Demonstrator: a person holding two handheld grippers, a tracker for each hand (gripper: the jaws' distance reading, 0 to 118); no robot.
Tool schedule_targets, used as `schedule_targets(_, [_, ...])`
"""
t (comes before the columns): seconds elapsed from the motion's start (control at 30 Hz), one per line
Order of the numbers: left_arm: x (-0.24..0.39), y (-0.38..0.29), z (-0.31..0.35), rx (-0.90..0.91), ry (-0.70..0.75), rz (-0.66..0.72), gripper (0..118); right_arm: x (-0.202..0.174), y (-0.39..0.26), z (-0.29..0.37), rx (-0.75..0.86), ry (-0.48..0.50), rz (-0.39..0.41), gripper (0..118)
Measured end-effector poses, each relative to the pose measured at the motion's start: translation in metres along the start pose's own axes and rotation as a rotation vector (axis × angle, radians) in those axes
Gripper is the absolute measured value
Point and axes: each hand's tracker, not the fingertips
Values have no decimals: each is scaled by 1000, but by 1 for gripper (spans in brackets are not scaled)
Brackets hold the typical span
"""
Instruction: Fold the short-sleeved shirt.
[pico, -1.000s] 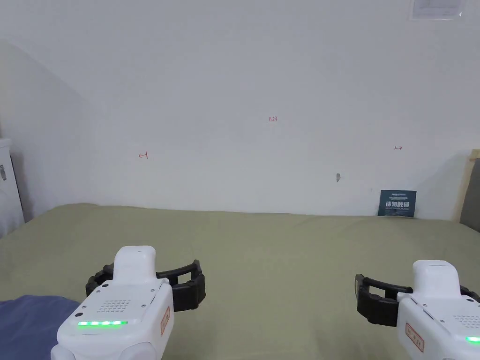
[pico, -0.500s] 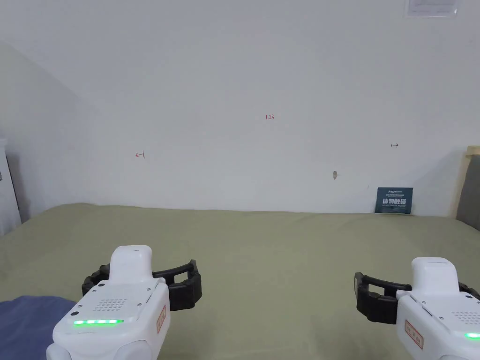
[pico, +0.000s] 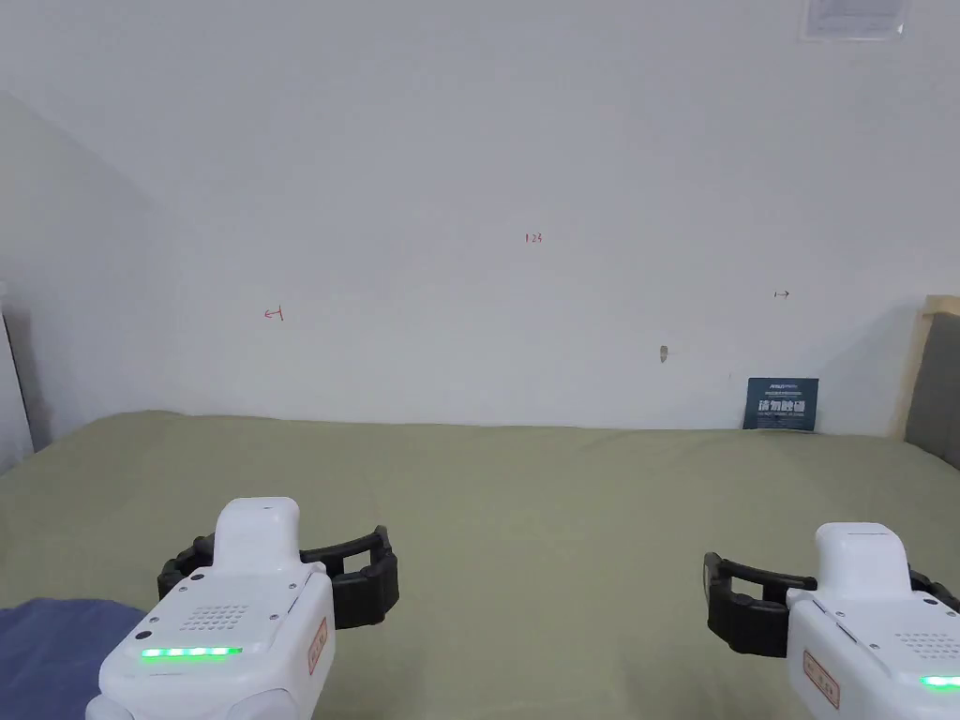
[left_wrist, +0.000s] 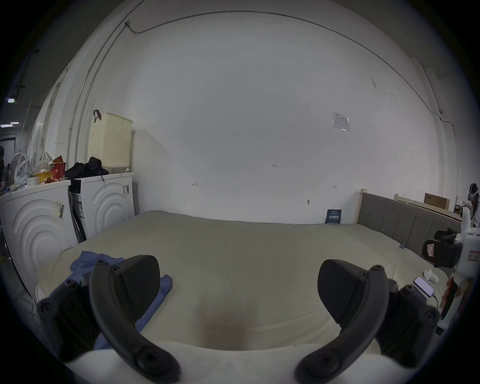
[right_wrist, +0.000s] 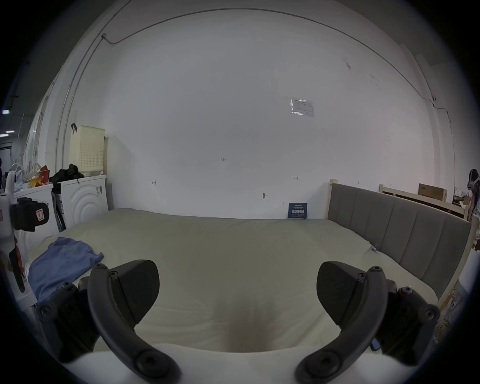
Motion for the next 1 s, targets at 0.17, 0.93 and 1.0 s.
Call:
schedule_targets(0.17, [0,0,0,2,2,0,118,-2,1,-1,10,0,13,118])
schedule_targets(0.93, [1,0,1,24,13,-15,118,2,2,0,13,-1,-12,118])
schedule_targets(1.0, [3,1,1,28,15,-22,118,1,2,0,14,3,-9,118])
